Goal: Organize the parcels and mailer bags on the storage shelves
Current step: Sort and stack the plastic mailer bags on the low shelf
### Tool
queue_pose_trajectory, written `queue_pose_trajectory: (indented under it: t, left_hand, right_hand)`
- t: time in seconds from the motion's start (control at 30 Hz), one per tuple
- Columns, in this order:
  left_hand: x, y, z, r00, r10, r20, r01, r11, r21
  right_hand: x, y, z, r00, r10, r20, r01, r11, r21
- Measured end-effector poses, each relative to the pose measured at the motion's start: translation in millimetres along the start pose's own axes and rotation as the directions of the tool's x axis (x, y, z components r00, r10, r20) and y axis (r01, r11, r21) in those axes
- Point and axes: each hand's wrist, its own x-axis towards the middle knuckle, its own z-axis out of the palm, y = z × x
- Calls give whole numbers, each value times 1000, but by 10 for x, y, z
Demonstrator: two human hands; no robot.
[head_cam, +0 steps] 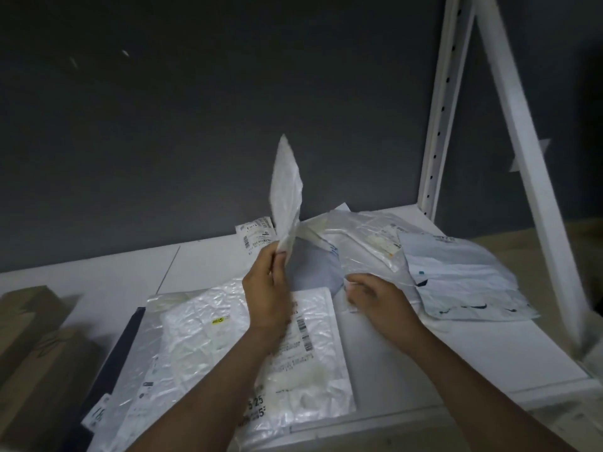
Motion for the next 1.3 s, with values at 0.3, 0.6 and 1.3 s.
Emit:
queue_pose_trajectory:
  t: [0.3, 0.6, 1.3]
  left_hand:
    - [-109, 414, -36, 978, -206, 22, 201, 916, -348]
    - [-307, 529, -299, 850, -448, 276, 525, 698, -486]
    - [-640, -189, -1240, 720, -662, 210, 179, 470, 864]
  right_hand:
    - [-64, -522, 91, 967, 184, 175, -254, 665, 703]
    - [-258, -530, -27, 957, 275, 94, -226, 506, 832]
    - [-680, -196, -224, 916, 400, 15, -397, 903, 164]
